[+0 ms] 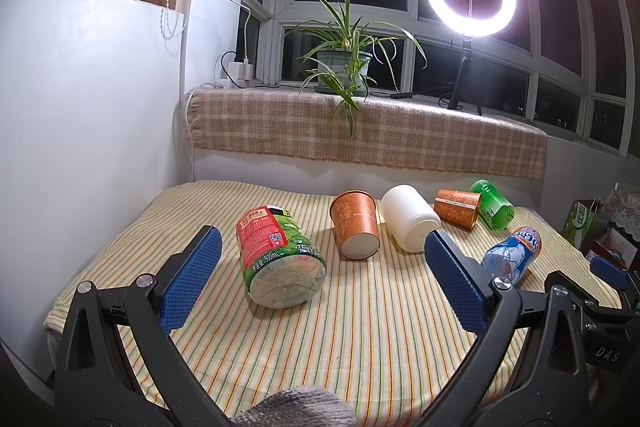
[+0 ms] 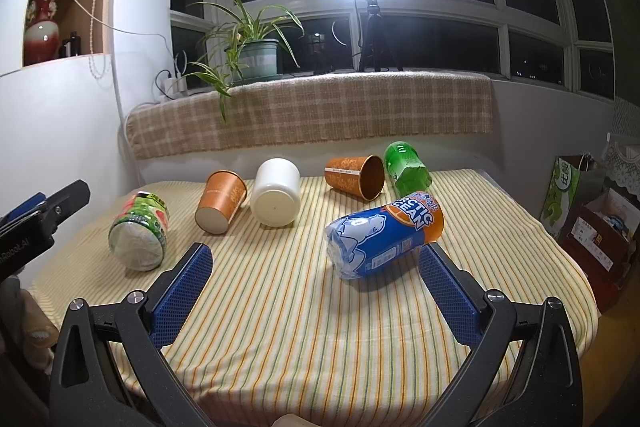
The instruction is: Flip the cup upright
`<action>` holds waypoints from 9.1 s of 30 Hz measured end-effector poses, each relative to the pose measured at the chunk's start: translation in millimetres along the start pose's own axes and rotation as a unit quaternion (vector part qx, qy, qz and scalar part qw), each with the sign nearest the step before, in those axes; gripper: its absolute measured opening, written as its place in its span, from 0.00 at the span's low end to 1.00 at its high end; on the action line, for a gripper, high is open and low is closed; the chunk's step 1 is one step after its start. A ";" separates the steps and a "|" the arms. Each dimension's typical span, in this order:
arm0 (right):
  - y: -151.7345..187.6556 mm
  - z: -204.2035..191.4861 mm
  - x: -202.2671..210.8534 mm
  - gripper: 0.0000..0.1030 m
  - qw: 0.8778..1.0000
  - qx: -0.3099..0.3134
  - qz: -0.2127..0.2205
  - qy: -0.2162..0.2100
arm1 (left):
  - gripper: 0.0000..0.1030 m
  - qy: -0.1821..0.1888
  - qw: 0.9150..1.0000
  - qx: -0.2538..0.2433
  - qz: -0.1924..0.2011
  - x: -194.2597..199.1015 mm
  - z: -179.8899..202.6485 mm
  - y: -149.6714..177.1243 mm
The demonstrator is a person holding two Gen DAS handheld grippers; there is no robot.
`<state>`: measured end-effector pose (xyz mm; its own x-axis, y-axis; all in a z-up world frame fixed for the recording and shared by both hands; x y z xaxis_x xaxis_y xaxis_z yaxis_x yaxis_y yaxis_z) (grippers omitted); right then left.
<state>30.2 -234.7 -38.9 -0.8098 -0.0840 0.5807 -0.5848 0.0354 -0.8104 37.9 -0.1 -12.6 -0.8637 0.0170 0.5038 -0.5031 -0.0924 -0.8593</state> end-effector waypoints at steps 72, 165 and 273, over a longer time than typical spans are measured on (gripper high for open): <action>-24.2 -41.7 -53.5 1.00 0.995 0.027 -0.055 -0.081 | 1.00 -0.031 0.999 0.008 -0.020 -6.7 -26.0 21.9; -16.9 -77.4 -93.5 0.62 0.954 0.000 -0.240 -0.179 | 1.00 0.007 0.994 0.068 -0.081 -11.9 -74.0 52.8; 65.1 63.0 -29.6 0.74 0.973 -0.140 -0.170 -0.068 | 0.66 0.239 0.926 -0.052 -0.286 -109.8 80.9 18.7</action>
<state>19.1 -292.7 -113.8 -0.5647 -0.2694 0.7801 -0.8232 0.2512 -0.5092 125.9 -84.3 -76.8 -0.3573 0.4742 0.8046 -0.8619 0.1646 -0.4797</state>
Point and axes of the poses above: each gripper's, at about its wrist camera, not at the fingertips, and x roughly against the way its jaws point, z to its right, y to its underside, the point moved 4 cm from there along -x, roughly the way its jaws point, and after that the axes turned 12 degrees about -z, right-handed, at the moved point
